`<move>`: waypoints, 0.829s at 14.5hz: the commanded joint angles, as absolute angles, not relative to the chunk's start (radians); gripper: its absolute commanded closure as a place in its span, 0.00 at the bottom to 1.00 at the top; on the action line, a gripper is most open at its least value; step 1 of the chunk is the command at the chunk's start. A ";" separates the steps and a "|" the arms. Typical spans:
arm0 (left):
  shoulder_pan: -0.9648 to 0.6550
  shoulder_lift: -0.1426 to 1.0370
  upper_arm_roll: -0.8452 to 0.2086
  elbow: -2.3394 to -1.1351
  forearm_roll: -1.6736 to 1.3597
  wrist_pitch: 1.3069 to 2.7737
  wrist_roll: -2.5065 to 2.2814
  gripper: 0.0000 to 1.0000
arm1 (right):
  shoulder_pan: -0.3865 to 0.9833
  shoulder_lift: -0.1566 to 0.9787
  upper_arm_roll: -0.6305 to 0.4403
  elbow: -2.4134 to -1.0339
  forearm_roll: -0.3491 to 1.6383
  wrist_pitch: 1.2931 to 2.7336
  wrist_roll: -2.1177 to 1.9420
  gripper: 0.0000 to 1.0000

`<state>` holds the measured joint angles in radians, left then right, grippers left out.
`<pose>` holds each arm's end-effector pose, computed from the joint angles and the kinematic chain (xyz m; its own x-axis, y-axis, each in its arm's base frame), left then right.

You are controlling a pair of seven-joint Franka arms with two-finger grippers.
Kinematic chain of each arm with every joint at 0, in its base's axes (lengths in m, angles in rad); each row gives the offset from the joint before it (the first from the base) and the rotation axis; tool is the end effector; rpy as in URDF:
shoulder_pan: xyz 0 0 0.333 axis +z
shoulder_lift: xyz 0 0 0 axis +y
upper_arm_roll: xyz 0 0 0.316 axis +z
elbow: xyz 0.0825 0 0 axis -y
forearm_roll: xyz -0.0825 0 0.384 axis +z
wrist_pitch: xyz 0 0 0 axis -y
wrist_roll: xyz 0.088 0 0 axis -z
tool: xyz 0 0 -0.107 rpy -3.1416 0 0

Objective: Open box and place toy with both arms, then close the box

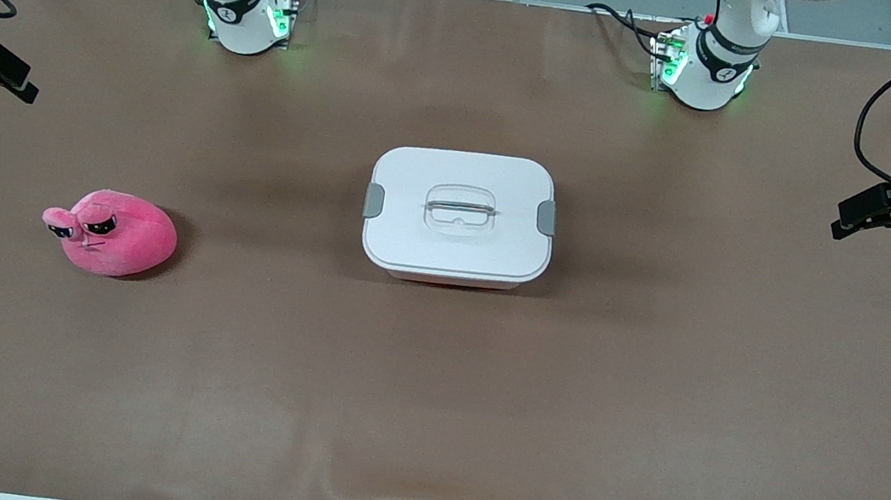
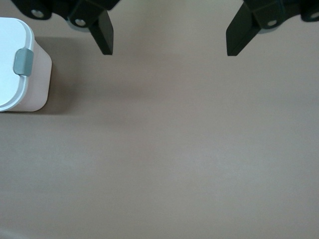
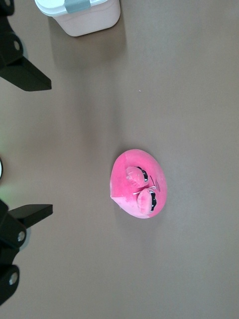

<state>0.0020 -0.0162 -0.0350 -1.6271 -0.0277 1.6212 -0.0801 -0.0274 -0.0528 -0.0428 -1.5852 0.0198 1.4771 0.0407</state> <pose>0.5531 -0.0213 0.6113 0.9988 0.0484 0.0081 0.0482 -0.9984 0.0278 0.5270 -0.0354 0.6384 0.9925 -0.1085 -0.0561 -0.1098 -0.9938 -0.0198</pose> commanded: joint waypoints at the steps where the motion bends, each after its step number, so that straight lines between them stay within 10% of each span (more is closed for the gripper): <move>1: 0.008 -0.006 -0.035 -1.600 -0.038 1.585 -0.080 0.00 | -0.035 -0.074 -0.037 -1.608 0.003 1.485 0.032 0.00; 12: 0.009 0.064 -0.031 -1.548 -0.035 1.585 -0.080 0.00 | -0.032 -0.071 -0.040 -1.647 0.006 1.488 0.031 0.00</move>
<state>0.0053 0.0379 -0.0318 -1.5898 -0.0277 1.6070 -0.0801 -0.0290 -0.0528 -0.0452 -1.6029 0.0198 1.4763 0.0406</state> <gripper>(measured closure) 0.000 0.000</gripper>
